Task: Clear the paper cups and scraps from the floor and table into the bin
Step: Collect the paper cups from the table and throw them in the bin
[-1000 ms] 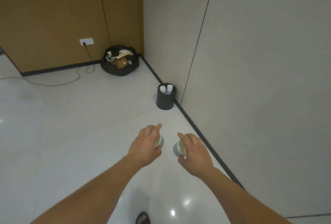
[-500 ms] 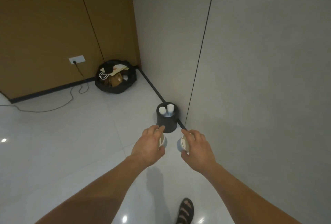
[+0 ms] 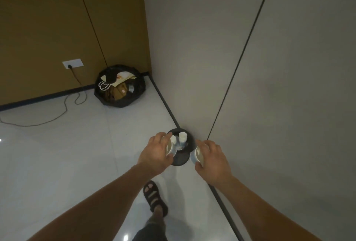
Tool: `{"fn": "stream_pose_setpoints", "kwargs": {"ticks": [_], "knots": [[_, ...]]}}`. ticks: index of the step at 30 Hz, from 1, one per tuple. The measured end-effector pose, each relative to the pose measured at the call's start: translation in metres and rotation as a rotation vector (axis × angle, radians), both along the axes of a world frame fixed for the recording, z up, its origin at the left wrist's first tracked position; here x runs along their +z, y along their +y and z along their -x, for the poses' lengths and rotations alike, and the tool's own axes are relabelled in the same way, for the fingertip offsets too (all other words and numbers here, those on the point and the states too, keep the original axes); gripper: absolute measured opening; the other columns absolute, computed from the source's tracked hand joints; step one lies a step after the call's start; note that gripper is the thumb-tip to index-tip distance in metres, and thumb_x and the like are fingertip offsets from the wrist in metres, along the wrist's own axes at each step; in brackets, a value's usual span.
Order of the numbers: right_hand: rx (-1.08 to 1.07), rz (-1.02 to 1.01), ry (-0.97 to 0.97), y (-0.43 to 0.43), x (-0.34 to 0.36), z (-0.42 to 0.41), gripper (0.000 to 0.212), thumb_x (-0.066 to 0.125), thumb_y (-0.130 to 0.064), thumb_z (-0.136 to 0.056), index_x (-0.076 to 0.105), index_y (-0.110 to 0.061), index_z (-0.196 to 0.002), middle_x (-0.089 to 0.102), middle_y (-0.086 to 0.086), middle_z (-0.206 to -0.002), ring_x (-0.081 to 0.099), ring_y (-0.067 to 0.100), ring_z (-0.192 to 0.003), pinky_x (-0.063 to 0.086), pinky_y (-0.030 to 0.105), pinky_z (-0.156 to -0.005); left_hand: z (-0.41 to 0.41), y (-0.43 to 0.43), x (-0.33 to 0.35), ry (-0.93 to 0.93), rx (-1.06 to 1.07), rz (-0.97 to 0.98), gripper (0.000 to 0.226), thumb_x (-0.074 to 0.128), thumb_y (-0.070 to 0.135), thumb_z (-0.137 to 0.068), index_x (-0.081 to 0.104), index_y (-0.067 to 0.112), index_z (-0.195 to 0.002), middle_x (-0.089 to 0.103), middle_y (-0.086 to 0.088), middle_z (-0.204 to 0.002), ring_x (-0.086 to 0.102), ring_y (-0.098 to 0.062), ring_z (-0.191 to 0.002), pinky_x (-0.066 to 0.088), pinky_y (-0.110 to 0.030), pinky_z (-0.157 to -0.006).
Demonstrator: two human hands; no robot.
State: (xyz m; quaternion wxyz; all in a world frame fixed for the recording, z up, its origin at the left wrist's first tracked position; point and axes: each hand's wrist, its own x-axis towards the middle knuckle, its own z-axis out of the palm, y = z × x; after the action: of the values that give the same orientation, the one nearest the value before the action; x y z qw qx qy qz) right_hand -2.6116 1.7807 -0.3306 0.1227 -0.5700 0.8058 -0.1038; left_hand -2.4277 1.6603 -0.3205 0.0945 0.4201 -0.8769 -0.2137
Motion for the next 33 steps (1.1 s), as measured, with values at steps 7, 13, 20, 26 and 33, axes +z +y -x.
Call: {"fn": "stream_pose_setpoints", "kwargs": {"ticks": [7,13,20,26,33], "knots": [[-0.021,-0.088,-0.018,-0.155,-0.036,0.049,0.075,0.062,-0.033,-0.084,0.028,-0.024,-0.151,0.035,0.005,-0.145,0.035,0.026,-0.129,0.037,0.035,-0.106,0.063,-0.162,-0.052,-0.02,-0.06,-0.115,0.072,0.064,0.031,-0.084,0.028,0.023,-0.146,0.034,-0.001,-0.145,0.036,-0.021,-0.127,0.037,-0.03,-0.103],[-0.074,-0.138,-0.041,-0.246,-0.074,0.084,0.077,0.07,-0.033,-0.081,0.033,-0.025,-0.148,0.04,0.004,-0.141,0.04,0.023,-0.126,0.043,0.036,-0.103,0.098,-0.252,-0.103,-0.01,-0.042,-0.233,0.073,0.065,0.035,-0.084,0.029,0.023,-0.146,0.033,0.001,-0.146,0.034,-0.019,-0.13,0.039,-0.033,-0.106],[-0.066,-0.199,-0.092,-0.344,-0.234,0.127,0.072,0.068,-0.033,-0.085,0.033,-0.025,-0.148,0.044,0.003,-0.144,0.041,0.02,-0.132,0.042,0.031,-0.106,0.137,-0.31,-0.25,0.101,0.036,-0.246,0.069,0.078,0.024,-0.075,0.046,0.015,-0.136,0.053,-0.007,-0.131,0.053,-0.025,-0.117,0.051,-0.032,-0.092],[-0.059,-0.212,-0.111,-0.395,-0.379,0.16,0.076,0.072,-0.031,-0.082,0.033,-0.023,-0.147,0.044,0.005,-0.142,0.046,0.023,-0.127,0.048,0.031,-0.098,0.165,-0.333,-0.398,0.049,0.141,-0.356,0.072,0.072,0.029,-0.081,0.035,0.02,-0.142,0.042,0.0,-0.14,0.043,-0.02,-0.125,0.05,-0.034,-0.095],[0.028,-0.342,-0.057,-0.405,-0.496,0.183,0.079,0.068,-0.037,-0.085,0.024,-0.027,-0.15,0.037,0.005,-0.148,0.036,0.024,-0.134,0.043,0.038,-0.104,0.19,-0.329,-0.501,-0.036,0.02,-0.379,0.068,0.075,0.024,-0.077,0.043,0.016,-0.136,0.047,-0.004,-0.133,0.047,-0.024,-0.12,0.047,-0.029,-0.089]]}}
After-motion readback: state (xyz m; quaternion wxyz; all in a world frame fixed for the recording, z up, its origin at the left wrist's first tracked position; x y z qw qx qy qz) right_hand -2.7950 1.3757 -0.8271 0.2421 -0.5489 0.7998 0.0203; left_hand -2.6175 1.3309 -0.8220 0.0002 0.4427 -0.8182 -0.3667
